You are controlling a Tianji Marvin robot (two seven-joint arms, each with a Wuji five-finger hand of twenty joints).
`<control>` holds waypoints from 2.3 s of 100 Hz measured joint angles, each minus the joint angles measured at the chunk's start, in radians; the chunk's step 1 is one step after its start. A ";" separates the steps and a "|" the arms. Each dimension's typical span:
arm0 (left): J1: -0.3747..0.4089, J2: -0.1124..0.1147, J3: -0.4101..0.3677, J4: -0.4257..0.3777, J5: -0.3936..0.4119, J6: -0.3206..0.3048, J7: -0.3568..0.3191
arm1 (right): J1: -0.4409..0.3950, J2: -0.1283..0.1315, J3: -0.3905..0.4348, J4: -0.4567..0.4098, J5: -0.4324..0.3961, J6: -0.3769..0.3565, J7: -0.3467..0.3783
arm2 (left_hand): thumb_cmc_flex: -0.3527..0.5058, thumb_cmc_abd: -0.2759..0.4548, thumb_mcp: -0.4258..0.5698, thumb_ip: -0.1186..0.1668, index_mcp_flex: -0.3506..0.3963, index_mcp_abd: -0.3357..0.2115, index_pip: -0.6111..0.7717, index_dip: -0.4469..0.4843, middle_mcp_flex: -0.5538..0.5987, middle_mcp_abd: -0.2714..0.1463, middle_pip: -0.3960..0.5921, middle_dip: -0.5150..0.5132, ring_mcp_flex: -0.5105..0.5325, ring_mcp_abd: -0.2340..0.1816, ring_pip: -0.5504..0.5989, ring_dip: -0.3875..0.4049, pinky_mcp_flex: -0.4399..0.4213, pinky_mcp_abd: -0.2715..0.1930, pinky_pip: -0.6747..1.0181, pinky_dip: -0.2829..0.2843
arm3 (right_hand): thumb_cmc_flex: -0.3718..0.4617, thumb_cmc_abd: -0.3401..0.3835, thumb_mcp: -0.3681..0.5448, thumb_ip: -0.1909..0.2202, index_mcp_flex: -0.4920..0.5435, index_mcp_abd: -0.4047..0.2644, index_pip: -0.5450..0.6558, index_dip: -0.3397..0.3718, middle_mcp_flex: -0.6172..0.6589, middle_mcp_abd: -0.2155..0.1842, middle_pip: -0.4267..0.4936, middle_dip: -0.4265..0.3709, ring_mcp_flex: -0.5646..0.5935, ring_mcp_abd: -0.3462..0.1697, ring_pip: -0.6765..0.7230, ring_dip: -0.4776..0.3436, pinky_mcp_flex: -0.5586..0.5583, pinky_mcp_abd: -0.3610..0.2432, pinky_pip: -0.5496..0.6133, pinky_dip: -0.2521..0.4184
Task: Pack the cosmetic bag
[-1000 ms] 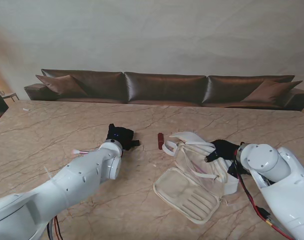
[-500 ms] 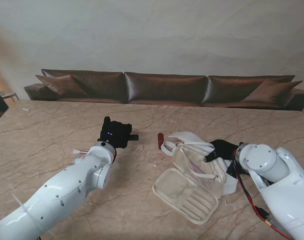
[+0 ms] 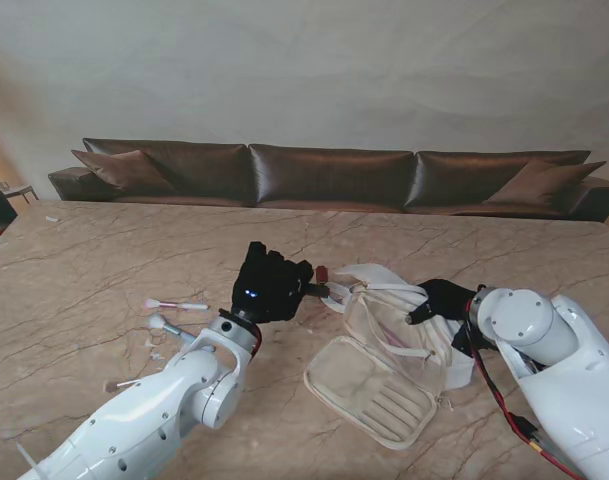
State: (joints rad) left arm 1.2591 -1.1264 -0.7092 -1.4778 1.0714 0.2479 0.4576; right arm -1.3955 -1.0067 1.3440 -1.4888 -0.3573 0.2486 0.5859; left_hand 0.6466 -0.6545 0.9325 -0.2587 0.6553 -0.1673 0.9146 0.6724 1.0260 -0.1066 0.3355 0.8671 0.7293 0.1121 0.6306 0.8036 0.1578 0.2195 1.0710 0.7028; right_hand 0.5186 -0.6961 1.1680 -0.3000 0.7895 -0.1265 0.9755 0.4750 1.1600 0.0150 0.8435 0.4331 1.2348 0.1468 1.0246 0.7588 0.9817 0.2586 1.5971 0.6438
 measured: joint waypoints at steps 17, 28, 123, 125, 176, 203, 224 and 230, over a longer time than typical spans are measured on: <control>0.020 -0.019 0.048 -0.015 -0.017 -0.027 0.081 | -0.001 0.000 -0.001 -0.002 0.000 -0.004 0.000 | 0.000 0.000 -0.001 0.000 0.009 -0.001 -0.012 0.000 0.011 -0.009 -0.013 0.000 0.003 0.000 -0.008 0.002 -0.005 -0.002 0.000 0.000 | 0.000 0.000 0.000 0.000 0.000 0.000 0.000 0.000 0.000 0.000 0.000 0.000 0.000 0.000 0.000 0.000 0.000 0.000 0.000 0.000; 0.024 -0.029 0.085 -0.017 -0.008 -0.030 0.118 | -0.001 0.000 -0.003 -0.004 0.000 -0.004 -0.001 | 0.000 0.000 -0.002 0.000 0.010 -0.001 -0.013 0.000 0.012 -0.010 -0.016 0.000 0.003 0.000 -0.008 0.013 -0.009 -0.003 0.000 0.000 | 0.000 0.000 0.000 0.000 0.000 0.000 0.000 0.000 0.000 0.000 0.000 0.000 0.000 0.000 0.000 0.000 0.000 0.000 0.000 0.000; -0.128 -0.205 0.329 0.195 -0.142 0.021 0.228 | -0.007 -0.007 -0.034 -0.028 0.023 0.000 -0.022 | -0.044 -0.088 -0.009 -0.014 0.128 -0.097 0.001 -0.381 0.145 -0.073 -0.089 -0.179 0.031 -0.029 -0.021 0.014 -0.008 -0.008 -0.010 0.002 | 0.000 0.000 0.000 0.000 0.000 0.000 0.000 0.000 0.000 0.000 0.000 0.000 0.000 0.000 0.004 -0.004 0.009 0.000 0.001 -0.001; -0.132 -0.207 0.333 0.201 -0.142 0.021 0.228 | -0.007 -0.007 -0.034 -0.028 0.023 0.000 -0.022 | -0.044 -0.089 -0.009 -0.018 0.134 -0.102 0.003 -0.390 0.152 -0.073 -0.090 -0.187 0.031 -0.029 -0.021 0.014 -0.007 -0.009 -0.010 0.002 | 0.000 0.000 0.000 0.000 0.000 0.000 0.000 0.000 0.000 0.000 0.000 0.000 0.000 0.000 0.004 -0.004 0.009 0.000 0.001 -0.001; -0.222 -0.223 0.400 0.292 -0.116 0.043 0.166 | -0.017 -0.006 -0.023 -0.039 0.020 0.002 -0.007 | -0.043 -0.099 -0.009 -0.022 0.140 -0.104 0.006 -0.418 0.161 -0.079 -0.097 -0.211 0.033 -0.068 0.007 0.031 -0.015 -0.009 -0.009 0.003 | 0.000 0.000 0.000 0.000 0.000 0.014 0.000 -0.005 0.000 0.000 0.000 0.000 0.000 0.000 0.013 -0.004 0.011 0.000 0.001 -0.003; -0.229 -0.194 0.397 0.276 -0.092 0.024 0.124 | -0.021 -0.005 -0.019 -0.043 0.008 -0.003 -0.006 | -0.019 -0.080 0.040 -0.020 0.120 -0.104 -0.080 -0.401 -0.065 -0.075 0.060 -0.373 -0.028 -0.072 -0.010 0.029 -0.067 -0.022 -0.014 0.003 | 0.000 0.000 0.000 0.000 0.000 0.014 0.000 -0.007 0.000 0.000 0.001 0.001 0.000 0.000 0.024 -0.004 0.011 0.000 0.001 -0.003; -0.222 -0.161 0.378 0.242 -0.079 -0.024 0.108 | -0.024 -0.005 -0.016 -0.050 0.007 -0.003 -0.008 | -0.047 -0.058 0.092 -0.010 0.109 -0.075 -0.145 -0.362 -0.146 -0.069 0.100 -0.469 -0.072 -0.072 -0.055 0.019 -0.094 -0.033 -0.035 0.002 | 0.000 0.000 0.000 0.000 0.000 0.014 0.000 -0.007 0.000 0.000 0.001 0.001 0.000 0.000 0.026 -0.004 0.011 0.000 0.001 -0.003; -0.222 -0.155 0.379 0.238 -0.069 -0.022 0.107 | -0.025 -0.005 -0.016 -0.050 0.007 -0.002 -0.009 | -0.078 -0.057 0.105 -0.009 0.097 -0.061 -0.161 -0.352 -0.166 -0.068 0.100 -0.473 -0.086 -0.072 -0.059 0.019 -0.099 -0.033 -0.046 0.002 | 0.000 0.000 0.000 0.000 0.000 0.014 0.000 -0.007 0.000 0.000 0.001 0.001 0.000 0.000 0.026 -0.004 0.011 0.000 0.001 -0.003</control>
State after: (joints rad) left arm 1.0374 -1.2817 -0.3302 -1.2397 1.0022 0.2259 0.5642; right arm -1.4201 -1.0116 1.3283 -1.5391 -0.3504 0.2468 0.5770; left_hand 0.5684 -0.7119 1.0378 -0.2674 0.7522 -0.2286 0.7532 0.3206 0.8595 -0.1743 0.4357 0.3945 0.6430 0.0404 0.5717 0.8224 0.0591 0.1866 1.0254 0.7048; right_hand 0.5186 -0.6961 1.1680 -0.3000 0.7894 -0.1128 0.9751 0.4682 1.1602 0.0151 0.8450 0.4345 1.2352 0.1468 1.0509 0.7546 0.9931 0.2584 1.5978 0.6407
